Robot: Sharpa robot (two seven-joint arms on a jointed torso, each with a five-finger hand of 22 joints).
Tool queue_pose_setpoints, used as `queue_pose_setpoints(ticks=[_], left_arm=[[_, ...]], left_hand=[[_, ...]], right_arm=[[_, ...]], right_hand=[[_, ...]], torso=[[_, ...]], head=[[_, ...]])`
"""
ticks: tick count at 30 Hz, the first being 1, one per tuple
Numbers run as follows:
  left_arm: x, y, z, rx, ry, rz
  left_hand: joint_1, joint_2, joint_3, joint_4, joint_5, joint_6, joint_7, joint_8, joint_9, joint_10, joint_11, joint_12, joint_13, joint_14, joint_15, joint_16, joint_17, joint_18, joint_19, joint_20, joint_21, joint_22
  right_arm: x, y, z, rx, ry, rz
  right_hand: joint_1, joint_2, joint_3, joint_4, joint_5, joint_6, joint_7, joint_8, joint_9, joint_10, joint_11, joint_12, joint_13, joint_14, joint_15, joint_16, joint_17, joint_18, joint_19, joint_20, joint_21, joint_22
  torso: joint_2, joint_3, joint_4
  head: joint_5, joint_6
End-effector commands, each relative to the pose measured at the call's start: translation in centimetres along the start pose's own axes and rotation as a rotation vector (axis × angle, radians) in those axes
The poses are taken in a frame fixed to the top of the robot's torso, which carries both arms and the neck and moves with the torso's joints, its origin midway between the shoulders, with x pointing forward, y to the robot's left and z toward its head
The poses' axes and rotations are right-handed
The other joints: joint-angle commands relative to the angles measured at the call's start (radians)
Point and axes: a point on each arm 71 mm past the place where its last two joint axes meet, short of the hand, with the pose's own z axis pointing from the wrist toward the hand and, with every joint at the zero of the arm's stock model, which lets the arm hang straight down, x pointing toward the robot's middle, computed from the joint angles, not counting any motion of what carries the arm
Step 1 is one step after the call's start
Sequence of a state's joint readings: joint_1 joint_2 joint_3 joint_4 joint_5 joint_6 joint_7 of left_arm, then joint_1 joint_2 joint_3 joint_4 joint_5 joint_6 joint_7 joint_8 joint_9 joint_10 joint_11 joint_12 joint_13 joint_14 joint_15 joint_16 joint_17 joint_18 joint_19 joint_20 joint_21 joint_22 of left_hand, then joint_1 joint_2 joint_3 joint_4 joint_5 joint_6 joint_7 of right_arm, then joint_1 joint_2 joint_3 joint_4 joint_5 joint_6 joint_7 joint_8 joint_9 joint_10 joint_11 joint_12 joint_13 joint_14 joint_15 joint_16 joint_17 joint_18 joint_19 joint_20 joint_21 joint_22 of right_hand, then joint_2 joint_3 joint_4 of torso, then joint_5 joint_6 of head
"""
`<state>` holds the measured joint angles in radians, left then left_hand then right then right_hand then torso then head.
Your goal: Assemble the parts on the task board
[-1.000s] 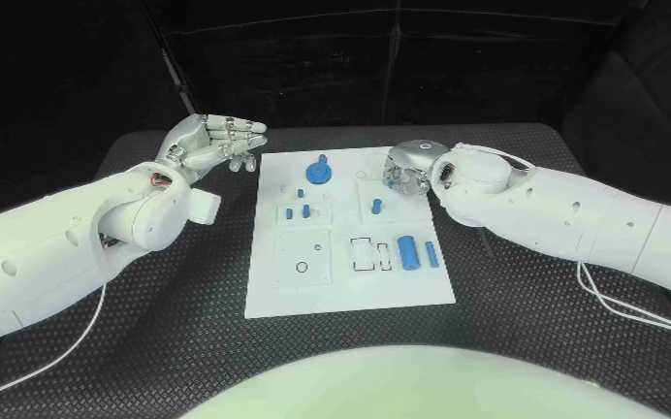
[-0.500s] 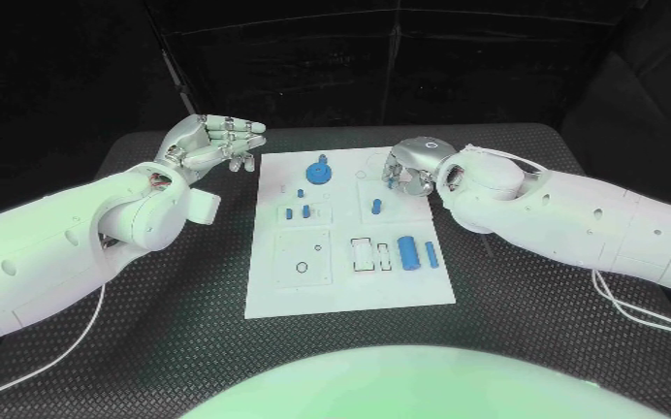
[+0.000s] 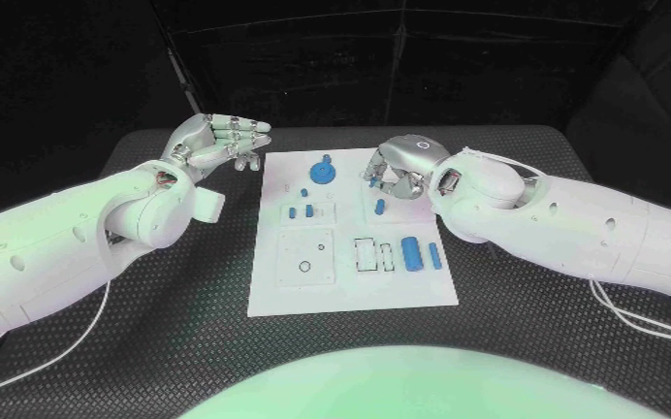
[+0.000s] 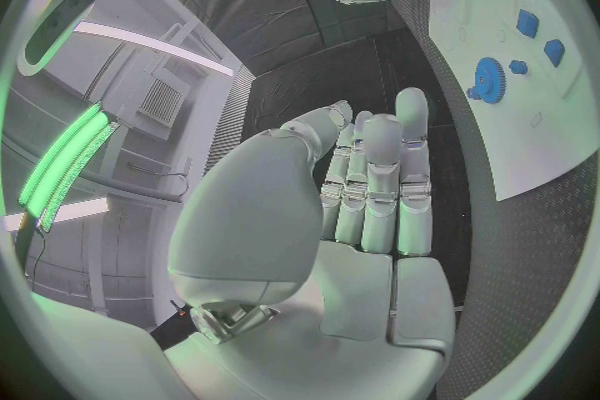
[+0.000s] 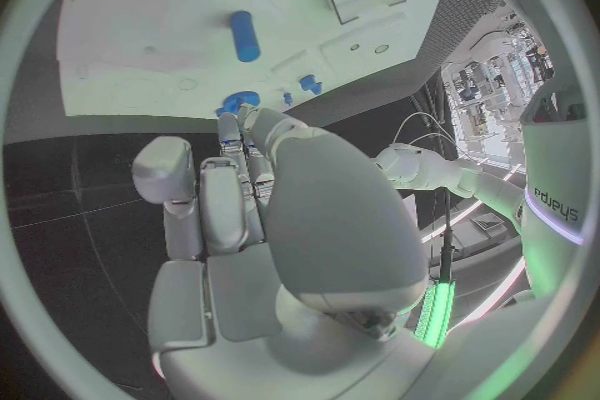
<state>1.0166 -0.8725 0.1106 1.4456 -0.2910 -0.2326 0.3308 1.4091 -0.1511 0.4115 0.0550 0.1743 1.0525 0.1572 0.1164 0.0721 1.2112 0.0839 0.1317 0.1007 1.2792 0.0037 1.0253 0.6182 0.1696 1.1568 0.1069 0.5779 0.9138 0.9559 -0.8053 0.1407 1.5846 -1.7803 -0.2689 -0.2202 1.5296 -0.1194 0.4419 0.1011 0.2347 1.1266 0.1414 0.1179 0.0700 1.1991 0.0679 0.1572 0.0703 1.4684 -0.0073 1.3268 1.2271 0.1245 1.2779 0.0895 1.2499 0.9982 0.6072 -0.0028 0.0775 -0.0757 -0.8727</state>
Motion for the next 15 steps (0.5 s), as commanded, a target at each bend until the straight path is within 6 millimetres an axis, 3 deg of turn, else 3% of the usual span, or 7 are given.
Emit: queue_pose_setpoints(ticks=[1, 7, 15], left_arm=[[0.3, -0.2, 0.1, 0.011, 0.008, -0.010], [0.6, -0.2, 0.3, 0.011, 0.017, -0.014], [1.2, -0.1, 0.6, 0.009, 0.026, -0.029]], left_hand=[[-0.002, 0.009, -0.002, -0.005, -0.004, -0.003, 0.005, -0.004, -0.001, -0.007, 0.003, 0.004, 0.001, -0.006, 0.001, -0.004, -0.001, 0.011, -0.006, -0.001, -0.005, -0.001], [-0.002, 0.009, -0.002, -0.005, -0.004, -0.003, 0.005, -0.004, -0.001, -0.007, 0.003, 0.004, 0.001, -0.006, 0.001, -0.004, -0.001, 0.011, -0.006, -0.001, -0.005, -0.001], [-0.003, 0.009, -0.004, -0.006, -0.004, -0.004, 0.006, -0.005, -0.001, -0.009, 0.004, 0.005, 0.002, -0.008, 0.002, -0.006, -0.003, 0.011, -0.007, -0.001, -0.007, -0.002]], right_arm=[[-0.3, 1.7, 0.4, -0.044, -0.022, 0.039], [0.3, 4.9, 1.4, -0.117, -0.001, 0.067], [3.3, 7.8, 1.6, -0.183, 0.078, 0.082]], right_hand=[[-0.012, -0.002, 0.006, -0.002, -0.006, 0.009, -0.001, -0.002, 0.001, 0.007, 0.003, -0.005, 0.000, 0.041, -0.006, -0.002, -0.001, -0.010, 0.007, 0.001, 0.005, -0.001], [-0.016, -0.002, 0.007, -0.002, -0.007, 0.009, -0.001, -0.002, 0.001, 0.007, 0.003, -0.005, 0.000, 0.041, -0.006, -0.001, -0.001, -0.010, 0.007, 0.001, 0.004, -0.001], [-0.020, -0.003, 0.008, -0.003, -0.008, 0.009, -0.001, -0.003, 0.001, 0.006, 0.003, -0.007, 0.000, 0.041, -0.005, 0.000, 0.000, -0.010, 0.007, 0.002, 0.004, -0.002]], torso=[[0.001, -0.0005, 0.0009], [0.000, -0.0014, 0.0022], [0.000, -0.0004, -0.0013]], head=[[0.012, 0.000], [0.035, 0.000], [0.060, 0.000]])
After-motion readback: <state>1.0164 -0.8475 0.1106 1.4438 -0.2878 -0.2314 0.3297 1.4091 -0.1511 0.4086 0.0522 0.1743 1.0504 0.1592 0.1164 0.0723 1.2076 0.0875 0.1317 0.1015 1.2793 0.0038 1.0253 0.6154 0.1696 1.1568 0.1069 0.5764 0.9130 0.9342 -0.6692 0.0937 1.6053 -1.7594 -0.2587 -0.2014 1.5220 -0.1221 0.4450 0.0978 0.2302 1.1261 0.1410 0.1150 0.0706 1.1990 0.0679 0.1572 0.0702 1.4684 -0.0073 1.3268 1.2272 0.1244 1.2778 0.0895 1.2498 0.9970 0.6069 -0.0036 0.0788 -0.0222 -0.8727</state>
